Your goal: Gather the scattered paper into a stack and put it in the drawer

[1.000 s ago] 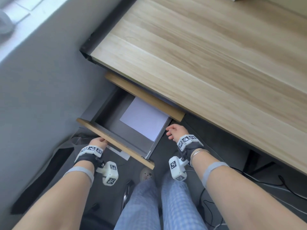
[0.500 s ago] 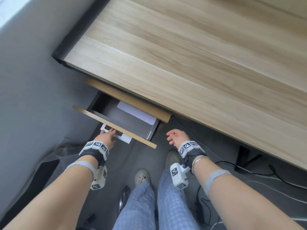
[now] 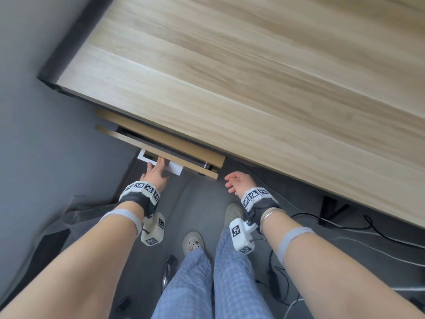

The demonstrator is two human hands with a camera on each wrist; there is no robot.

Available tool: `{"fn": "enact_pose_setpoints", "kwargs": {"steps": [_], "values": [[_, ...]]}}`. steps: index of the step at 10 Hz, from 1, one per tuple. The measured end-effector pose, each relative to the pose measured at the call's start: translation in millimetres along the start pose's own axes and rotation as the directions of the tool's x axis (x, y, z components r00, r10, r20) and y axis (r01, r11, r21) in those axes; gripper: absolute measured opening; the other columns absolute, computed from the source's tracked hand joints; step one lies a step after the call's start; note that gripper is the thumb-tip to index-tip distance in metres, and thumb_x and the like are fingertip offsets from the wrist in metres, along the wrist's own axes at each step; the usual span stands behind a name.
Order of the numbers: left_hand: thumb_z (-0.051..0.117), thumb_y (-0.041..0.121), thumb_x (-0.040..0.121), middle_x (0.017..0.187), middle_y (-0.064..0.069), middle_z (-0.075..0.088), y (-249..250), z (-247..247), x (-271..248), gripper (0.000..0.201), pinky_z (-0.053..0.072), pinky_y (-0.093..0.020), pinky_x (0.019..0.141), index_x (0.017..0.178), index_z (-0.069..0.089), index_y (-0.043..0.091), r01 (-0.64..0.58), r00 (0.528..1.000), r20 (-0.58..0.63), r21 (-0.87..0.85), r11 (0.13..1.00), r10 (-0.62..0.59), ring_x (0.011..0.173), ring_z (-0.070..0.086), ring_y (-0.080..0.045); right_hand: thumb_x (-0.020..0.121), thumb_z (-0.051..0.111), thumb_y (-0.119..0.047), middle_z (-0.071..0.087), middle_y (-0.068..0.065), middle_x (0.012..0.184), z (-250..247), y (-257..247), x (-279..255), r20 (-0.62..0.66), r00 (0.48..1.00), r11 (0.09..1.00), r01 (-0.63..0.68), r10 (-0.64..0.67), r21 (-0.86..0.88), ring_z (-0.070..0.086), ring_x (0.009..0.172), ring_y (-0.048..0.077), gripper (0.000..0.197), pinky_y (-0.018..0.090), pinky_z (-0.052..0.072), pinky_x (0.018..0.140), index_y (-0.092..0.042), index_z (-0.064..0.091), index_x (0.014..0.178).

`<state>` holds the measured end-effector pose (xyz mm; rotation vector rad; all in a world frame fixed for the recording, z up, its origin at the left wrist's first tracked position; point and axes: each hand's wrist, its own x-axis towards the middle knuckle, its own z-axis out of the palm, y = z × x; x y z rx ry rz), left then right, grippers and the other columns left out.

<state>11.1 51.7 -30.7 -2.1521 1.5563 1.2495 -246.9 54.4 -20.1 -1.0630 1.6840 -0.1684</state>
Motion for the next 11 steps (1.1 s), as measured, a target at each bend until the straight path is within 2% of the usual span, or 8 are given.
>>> {"fn": "enact_pose_setpoints", "kwargs": {"steps": [2,4,5,7,8,9,10,11], "values": [[0.039,0.01,0.094,0.161,0.008,-0.003,14,-9,13,0.07,0.022,-0.049,0.116,0.151,0.0,0.021,-0.014,1.0,0.026,0.021,1.0,0.013,0.149,-0.006,-0.022,0.092,0.038,-0.01,0.06,-0.011,0.068,-6,0,1,-0.002,1.0,1.0,-0.018,0.018,0.015,0.055,0.057,0.008,0.034,0.021,0.041,0.056,-0.031,0.053,0.07],[0.042,-0.001,0.088,0.161,0.006,-0.001,19,-11,24,0.077,0.028,-0.051,0.113,0.151,0.002,0.019,-0.035,0.999,0.005,0.03,0.999,0.035,0.149,-0.003,-0.023,0.093,0.039,-0.01,0.059,-0.011,0.067,-13,2,0,-0.014,1.0,0.999,-0.028,0.028,0.044,0.053,0.055,0.007,0.03,0.02,0.039,0.055,-0.028,0.054,0.074],[0.042,-0.001,0.09,0.161,0.005,0.0,26,-10,25,0.073,0.026,-0.051,0.114,0.15,0.006,0.018,-0.035,0.999,-0.015,0.009,0.999,0.035,0.149,-0.005,-0.025,0.093,0.039,-0.01,0.059,-0.011,0.067,-14,2,0,-0.016,0.999,0.998,-0.035,0.036,0.051,0.053,0.055,0.006,0.029,0.019,0.039,0.054,-0.028,0.055,0.075],[0.043,0.001,0.089,0.159,-0.003,0.012,30,-13,30,0.059,0.026,-0.049,0.114,0.144,0.023,0.01,-0.054,0.998,-0.037,0.012,0.998,0.054,0.146,0.007,-0.03,0.093,0.038,-0.01,0.058,-0.011,0.067,-16,1,-1,-0.014,0.999,0.998,-0.033,0.034,0.06,0.053,0.055,0.006,0.025,0.018,0.038,0.054,-0.023,0.057,0.084],[0.038,-0.007,0.09,0.161,-0.003,0.005,35,-14,25,0.065,0.022,-0.04,0.116,0.149,0.016,0.009,-0.055,0.998,-0.04,0.005,0.998,0.055,0.149,0.003,-0.026,0.093,0.038,-0.009,0.058,-0.011,0.068,-16,0,-2,-0.015,0.999,0.997,-0.028,0.029,0.066,0.053,0.055,0.006,0.024,0.018,0.037,0.053,-0.021,0.058,0.087],[0.033,-0.014,0.088,0.161,-0.001,0.005,40,-20,16,0.069,0.02,-0.029,0.116,0.15,0.015,0.011,-0.054,0.996,-0.078,-0.029,0.998,0.051,0.148,0.014,-0.022,0.093,0.038,-0.009,0.059,-0.011,0.068,-17,-8,-10,-0.014,0.999,0.997,-0.031,0.032,0.076,0.053,0.055,0.006,0.024,0.018,0.037,0.052,-0.02,0.058,0.088],[0.031,-0.008,0.09,0.157,0.002,0.022,37,-18,3,0.068,0.035,-0.03,0.107,0.15,0.019,0.023,0.036,0.999,-0.026,-0.134,0.99,-0.04,0.138,0.038,-0.028,0.093,0.037,-0.008,0.058,-0.009,0.068,-18,-14,-20,-0.035,0.999,0.994,-0.033,0.036,0.107,0.053,0.056,0.007,0.024,0.018,0.036,0.051,-0.019,0.058,0.089],[0.032,0.0,0.093,0.147,-0.005,0.042,36,-14,-8,0.062,0.046,-0.034,0.09,0.148,0.024,0.027,0.107,0.994,0.033,-0.149,0.983,-0.103,0.12,0.055,-0.034,0.094,0.037,-0.008,0.058,-0.009,0.069,-22,-21,-31,-0.04,0.999,0.991,-0.026,0.031,0.129,0.052,0.056,0.007,0.024,0.018,0.036,0.05,-0.019,0.058,0.09]]}}
